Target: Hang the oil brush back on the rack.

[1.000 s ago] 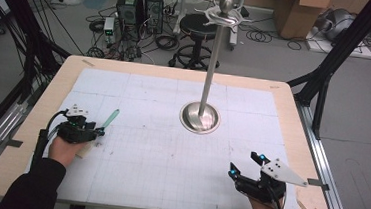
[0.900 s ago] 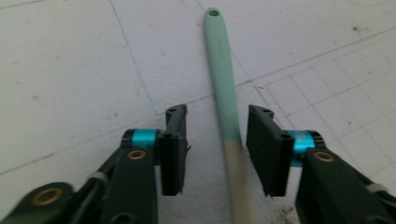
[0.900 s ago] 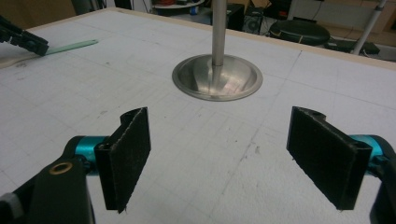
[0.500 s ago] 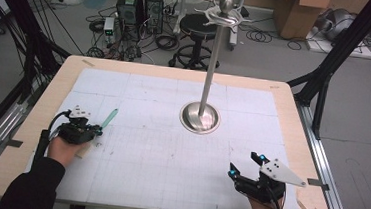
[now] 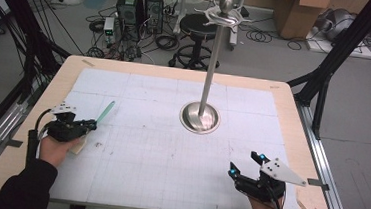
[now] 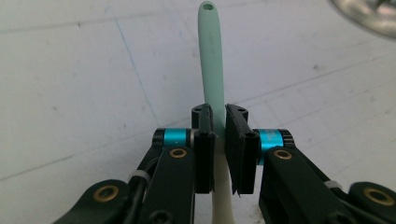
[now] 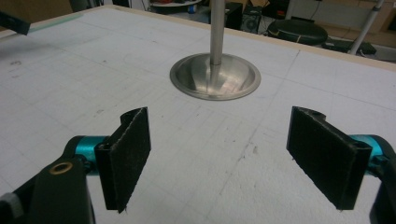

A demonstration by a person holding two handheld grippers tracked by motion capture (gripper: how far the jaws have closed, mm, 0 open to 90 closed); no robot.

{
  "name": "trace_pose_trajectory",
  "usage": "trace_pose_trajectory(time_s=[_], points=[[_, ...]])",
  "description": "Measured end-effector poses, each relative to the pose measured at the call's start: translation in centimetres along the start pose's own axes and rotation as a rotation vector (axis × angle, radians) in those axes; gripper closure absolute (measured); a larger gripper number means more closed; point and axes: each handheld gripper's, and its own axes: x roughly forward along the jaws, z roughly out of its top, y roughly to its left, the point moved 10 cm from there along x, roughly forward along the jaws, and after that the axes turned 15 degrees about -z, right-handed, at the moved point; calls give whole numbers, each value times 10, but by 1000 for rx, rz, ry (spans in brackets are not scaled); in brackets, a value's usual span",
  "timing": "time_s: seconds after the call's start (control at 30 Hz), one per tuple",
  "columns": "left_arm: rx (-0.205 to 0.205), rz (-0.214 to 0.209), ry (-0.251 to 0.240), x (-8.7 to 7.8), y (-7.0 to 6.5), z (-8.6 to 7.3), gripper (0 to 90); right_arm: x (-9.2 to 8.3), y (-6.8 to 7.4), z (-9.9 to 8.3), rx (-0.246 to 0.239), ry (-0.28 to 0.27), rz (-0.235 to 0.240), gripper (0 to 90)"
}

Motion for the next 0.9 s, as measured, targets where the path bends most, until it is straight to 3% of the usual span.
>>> trace_pose_trajectory(time_s=[0.13, 0.37, 0.53, 0.6, 0.73, 0.8, 0.9], points=[[47, -52, -55, -6, -19, 8, 815, 1, 2, 4, -18, -12, 4, 206], [89, -137, -176, -16, -52, 22, 814, 6, 15, 19, -63, -29, 35, 206], [147, -178, -227, -19, -75, 26, 814, 3, 41, 40, -65, -77, 121, 206], [167, -196, -238, -20, -82, 28, 814, 3, 44, 42, -66, -78, 130, 206], [199, -240, -258, -20, -97, 31, 814, 7, 70, 59, -64, -108, 200, 205], [222, -264, -269, -20, -106, 32, 814, 8, 74, 62, -65, -114, 209, 205], [253, -313, -279, -19, -123, 33, 814, 8, 98, 73, -59, -135, 278, 205]])
